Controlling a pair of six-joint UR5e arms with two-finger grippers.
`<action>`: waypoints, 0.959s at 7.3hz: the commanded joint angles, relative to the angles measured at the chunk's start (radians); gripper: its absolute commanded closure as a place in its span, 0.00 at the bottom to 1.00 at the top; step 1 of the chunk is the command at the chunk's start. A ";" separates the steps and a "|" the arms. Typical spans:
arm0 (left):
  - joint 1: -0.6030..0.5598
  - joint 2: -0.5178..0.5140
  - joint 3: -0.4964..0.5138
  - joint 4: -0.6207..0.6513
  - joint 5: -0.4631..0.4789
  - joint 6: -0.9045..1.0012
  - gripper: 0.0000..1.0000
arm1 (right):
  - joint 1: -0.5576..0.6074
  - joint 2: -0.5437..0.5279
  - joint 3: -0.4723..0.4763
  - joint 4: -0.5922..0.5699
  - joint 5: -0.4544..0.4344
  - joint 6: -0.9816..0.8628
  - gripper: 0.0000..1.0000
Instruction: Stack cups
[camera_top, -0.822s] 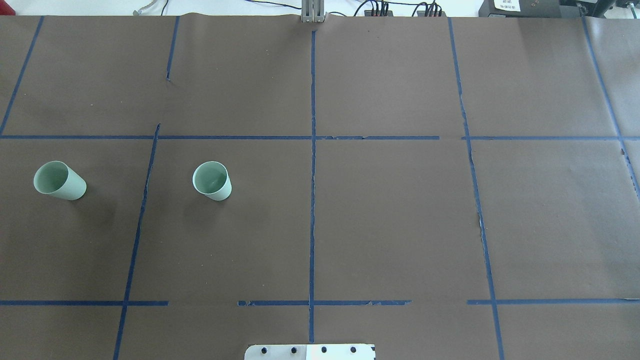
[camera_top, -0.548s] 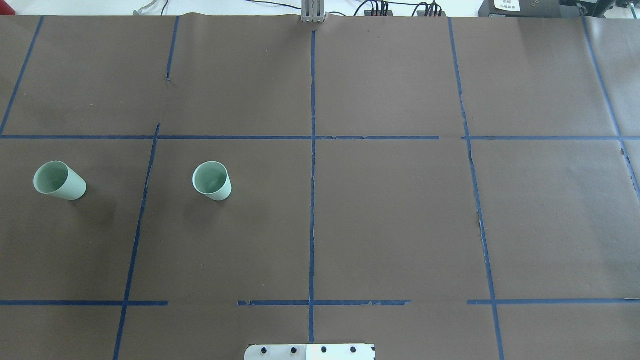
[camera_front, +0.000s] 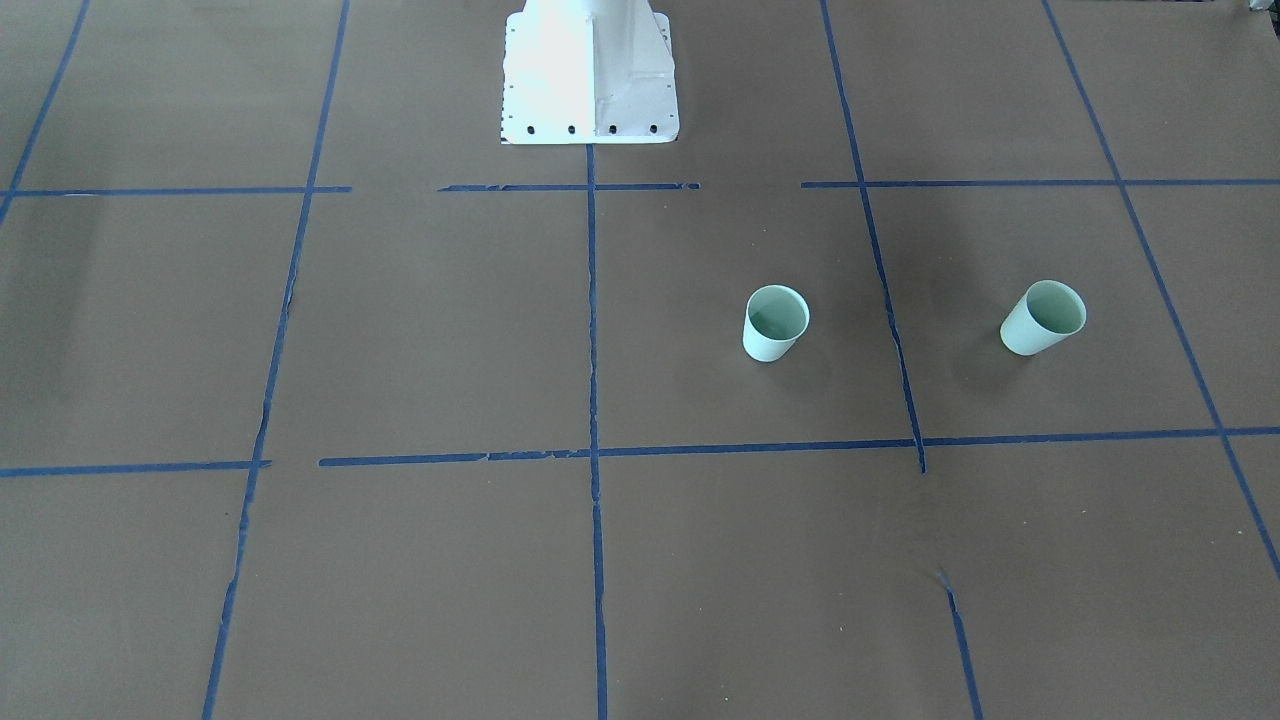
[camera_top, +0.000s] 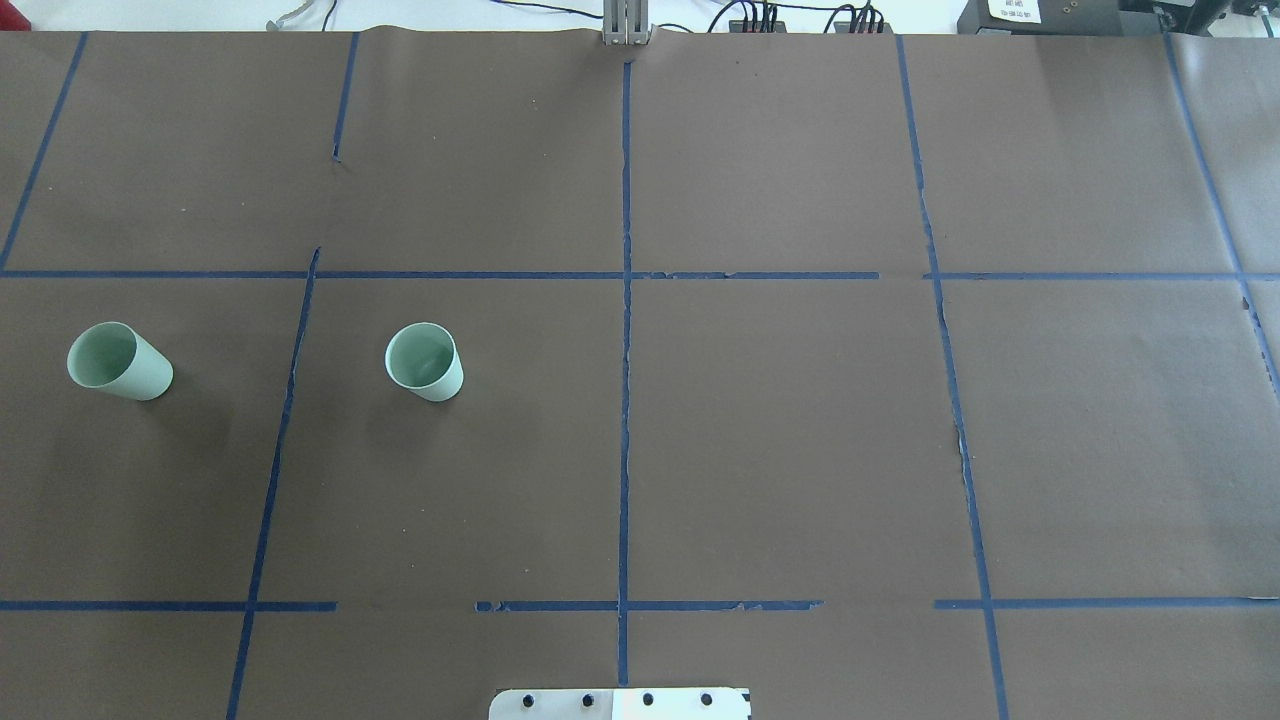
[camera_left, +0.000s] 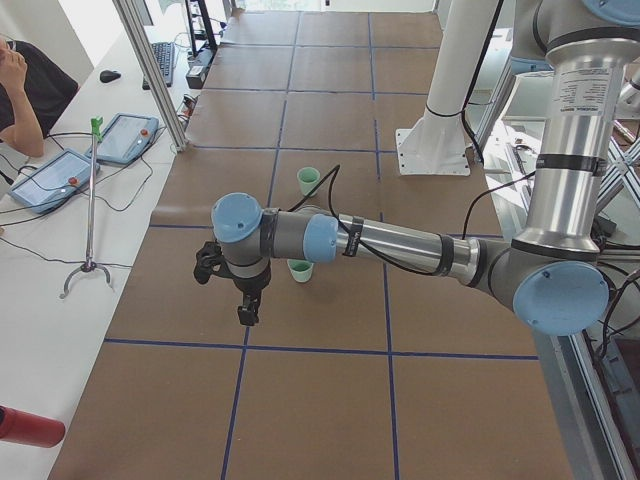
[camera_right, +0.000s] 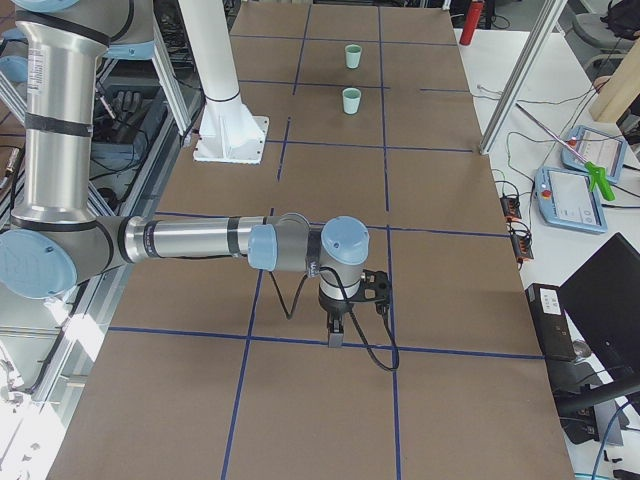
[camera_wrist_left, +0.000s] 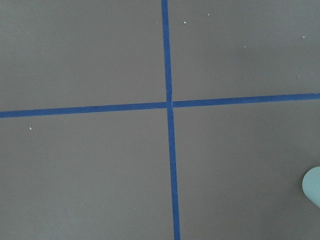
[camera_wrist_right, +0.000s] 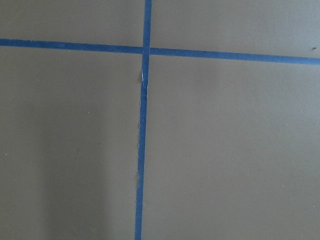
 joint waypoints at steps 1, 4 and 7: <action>0.106 -0.001 -0.100 -0.003 0.008 -0.139 0.00 | 0.001 0.000 0.000 0.000 0.000 0.000 0.00; 0.241 -0.036 -0.083 -0.038 0.073 -0.206 0.00 | 0.000 0.000 0.000 0.000 0.000 0.000 0.00; 0.328 0.057 -0.026 -0.262 0.068 -0.349 0.00 | 0.001 0.000 -0.002 0.000 0.000 0.000 0.00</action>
